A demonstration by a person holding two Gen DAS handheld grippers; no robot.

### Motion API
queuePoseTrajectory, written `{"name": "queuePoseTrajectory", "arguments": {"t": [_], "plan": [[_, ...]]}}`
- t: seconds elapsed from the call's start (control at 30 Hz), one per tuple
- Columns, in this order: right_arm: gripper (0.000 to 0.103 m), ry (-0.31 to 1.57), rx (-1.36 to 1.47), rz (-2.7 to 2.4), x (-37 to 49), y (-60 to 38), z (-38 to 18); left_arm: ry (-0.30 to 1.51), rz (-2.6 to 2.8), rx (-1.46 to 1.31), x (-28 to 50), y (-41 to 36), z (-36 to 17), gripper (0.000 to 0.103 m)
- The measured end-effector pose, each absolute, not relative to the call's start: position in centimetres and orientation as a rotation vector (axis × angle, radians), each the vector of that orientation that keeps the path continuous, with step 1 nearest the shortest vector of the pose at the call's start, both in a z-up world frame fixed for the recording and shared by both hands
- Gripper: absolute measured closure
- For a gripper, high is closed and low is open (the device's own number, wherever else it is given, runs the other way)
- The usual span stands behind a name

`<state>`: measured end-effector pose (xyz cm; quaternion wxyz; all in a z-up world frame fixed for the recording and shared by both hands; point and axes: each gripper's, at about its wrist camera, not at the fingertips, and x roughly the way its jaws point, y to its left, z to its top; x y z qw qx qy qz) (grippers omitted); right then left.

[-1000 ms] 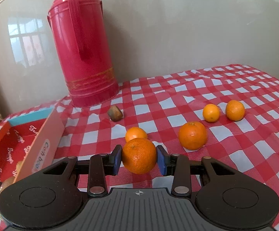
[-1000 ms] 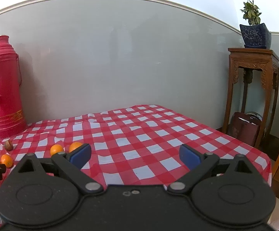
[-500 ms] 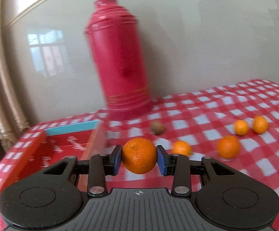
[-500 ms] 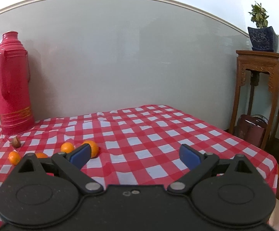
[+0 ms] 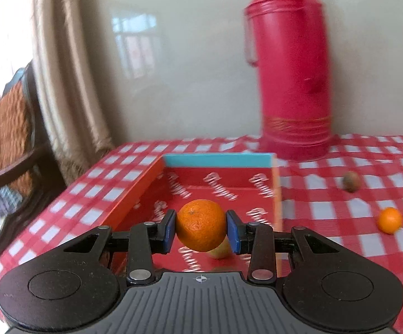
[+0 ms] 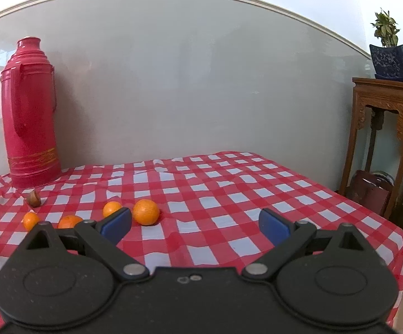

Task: Organize fruits
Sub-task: 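Carry the orange with the left tool into the red box and open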

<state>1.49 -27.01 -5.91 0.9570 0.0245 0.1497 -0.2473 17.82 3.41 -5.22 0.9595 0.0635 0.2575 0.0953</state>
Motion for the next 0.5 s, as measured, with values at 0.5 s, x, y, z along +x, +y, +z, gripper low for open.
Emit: {"name": "queuePoseTrajectory", "arguments": {"t": [0.5], "plan": [[0.011, 0.309, 0.035, -0.470, 2.2, -25.9, -6.0, 0.671, 0.283, 0.031, 20.2, 6.9, -7.4, 0.063]]}}
